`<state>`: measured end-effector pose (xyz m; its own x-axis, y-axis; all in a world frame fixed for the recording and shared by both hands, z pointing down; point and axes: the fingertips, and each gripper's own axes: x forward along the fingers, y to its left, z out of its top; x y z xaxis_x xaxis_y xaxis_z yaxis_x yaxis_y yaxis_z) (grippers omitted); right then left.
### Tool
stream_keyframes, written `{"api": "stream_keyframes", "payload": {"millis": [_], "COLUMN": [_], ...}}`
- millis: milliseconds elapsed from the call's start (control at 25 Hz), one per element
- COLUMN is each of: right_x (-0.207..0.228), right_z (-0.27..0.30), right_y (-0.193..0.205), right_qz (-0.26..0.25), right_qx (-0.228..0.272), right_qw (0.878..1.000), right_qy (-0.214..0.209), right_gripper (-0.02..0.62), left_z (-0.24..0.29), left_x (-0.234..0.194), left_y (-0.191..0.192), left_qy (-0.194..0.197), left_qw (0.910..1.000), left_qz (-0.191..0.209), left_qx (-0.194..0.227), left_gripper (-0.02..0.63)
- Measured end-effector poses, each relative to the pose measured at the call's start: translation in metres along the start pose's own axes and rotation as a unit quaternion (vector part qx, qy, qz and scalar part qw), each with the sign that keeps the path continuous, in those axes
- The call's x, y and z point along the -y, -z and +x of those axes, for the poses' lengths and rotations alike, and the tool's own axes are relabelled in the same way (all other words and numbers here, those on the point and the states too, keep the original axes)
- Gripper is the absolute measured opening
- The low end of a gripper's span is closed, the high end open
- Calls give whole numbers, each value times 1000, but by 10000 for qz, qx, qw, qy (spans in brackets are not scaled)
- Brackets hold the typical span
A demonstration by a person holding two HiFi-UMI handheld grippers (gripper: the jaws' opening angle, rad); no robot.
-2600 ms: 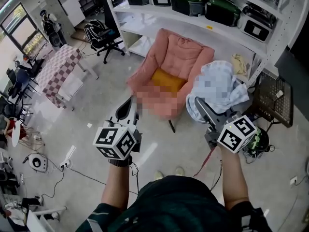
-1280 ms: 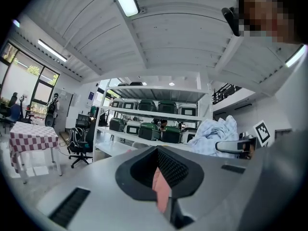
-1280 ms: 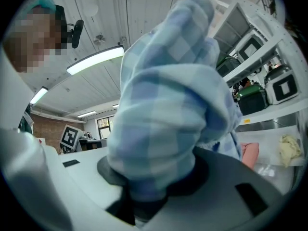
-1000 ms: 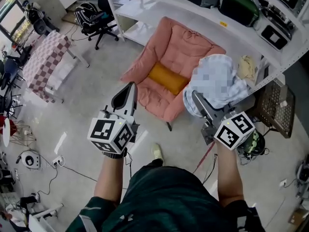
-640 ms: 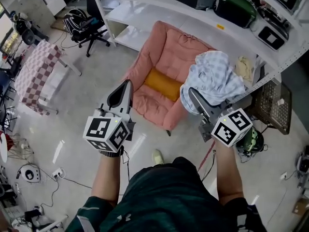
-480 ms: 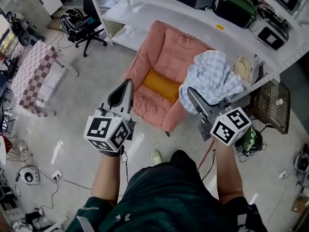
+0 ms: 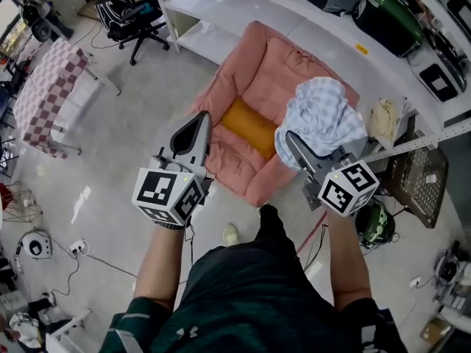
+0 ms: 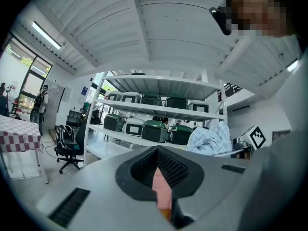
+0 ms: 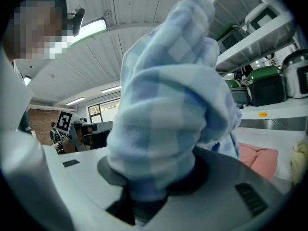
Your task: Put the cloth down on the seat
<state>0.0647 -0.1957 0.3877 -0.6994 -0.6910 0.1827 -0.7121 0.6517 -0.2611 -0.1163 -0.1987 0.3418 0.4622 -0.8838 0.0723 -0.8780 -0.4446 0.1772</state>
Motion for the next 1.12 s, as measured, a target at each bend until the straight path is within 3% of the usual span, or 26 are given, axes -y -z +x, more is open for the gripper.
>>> {"api": "stream_keyframes", "payload": {"millis": [520, 1120], "right_x": [112, 230], "right_z": [128, 230], "right_y": [60, 214], "right_qz": [-22, -97], "right_qx": [-1059, -2334], "right_qw": [9929, 9704], "right_qy": [-532, -609], "right_gripper": [164, 166], "left_z": [105, 210], "left_x": [-64, -111], "left_y": [54, 182], "left_qy": [-738, -967], "left_qw": [9970, 9918], "left_qz": [-134, -434], "left_qx": [-196, -708], "left_gripper": [3, 3]}}
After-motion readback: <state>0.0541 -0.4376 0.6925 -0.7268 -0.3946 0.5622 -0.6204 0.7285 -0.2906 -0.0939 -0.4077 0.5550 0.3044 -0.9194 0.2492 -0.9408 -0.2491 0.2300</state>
